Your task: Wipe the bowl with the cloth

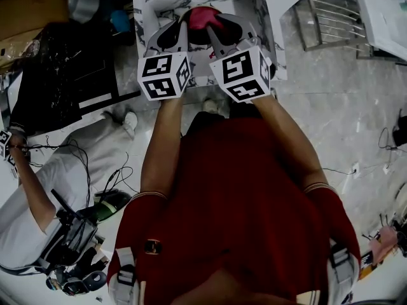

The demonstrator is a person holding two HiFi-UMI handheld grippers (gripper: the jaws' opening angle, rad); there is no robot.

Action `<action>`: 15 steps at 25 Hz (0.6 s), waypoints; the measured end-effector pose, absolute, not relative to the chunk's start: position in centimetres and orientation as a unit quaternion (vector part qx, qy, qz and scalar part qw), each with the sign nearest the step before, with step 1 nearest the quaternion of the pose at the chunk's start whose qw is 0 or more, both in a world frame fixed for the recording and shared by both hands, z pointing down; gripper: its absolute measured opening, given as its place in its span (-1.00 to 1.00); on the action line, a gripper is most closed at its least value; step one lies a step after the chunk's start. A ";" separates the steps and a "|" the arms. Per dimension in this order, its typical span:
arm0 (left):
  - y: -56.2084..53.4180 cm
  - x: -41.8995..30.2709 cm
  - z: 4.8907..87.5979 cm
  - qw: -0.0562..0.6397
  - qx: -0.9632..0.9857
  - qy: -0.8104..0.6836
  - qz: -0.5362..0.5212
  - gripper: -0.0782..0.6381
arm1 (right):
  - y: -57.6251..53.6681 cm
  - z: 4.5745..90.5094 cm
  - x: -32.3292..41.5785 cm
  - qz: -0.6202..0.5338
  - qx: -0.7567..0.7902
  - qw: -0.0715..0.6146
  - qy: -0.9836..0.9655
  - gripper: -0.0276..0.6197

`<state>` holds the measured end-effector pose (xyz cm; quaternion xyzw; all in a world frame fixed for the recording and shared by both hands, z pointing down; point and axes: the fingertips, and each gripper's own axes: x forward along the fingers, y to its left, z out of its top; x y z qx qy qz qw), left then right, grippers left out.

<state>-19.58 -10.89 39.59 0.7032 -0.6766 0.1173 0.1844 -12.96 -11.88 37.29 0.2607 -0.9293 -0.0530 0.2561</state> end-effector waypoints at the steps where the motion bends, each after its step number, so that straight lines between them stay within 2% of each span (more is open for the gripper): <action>1: -10.9 -19.7 39.6 0.182 0.703 -0.677 0.120 -0.73 | -11.8 37.3 -13.0 -0.063 0.259 0.263 -0.927 -0.71; 9: -10.6 -20.0 38.8 0.153 0.699 -0.685 0.137 -0.73 | -10.8 37.5 -12.7 -0.135 0.236 0.330 -0.904 -0.71; 15: -10.7 -20.1 37.8 0.134 0.699 -0.689 0.137 -0.73 | -10.3 38.9 -12.3 -0.134 0.203 0.382 -0.891 -0.71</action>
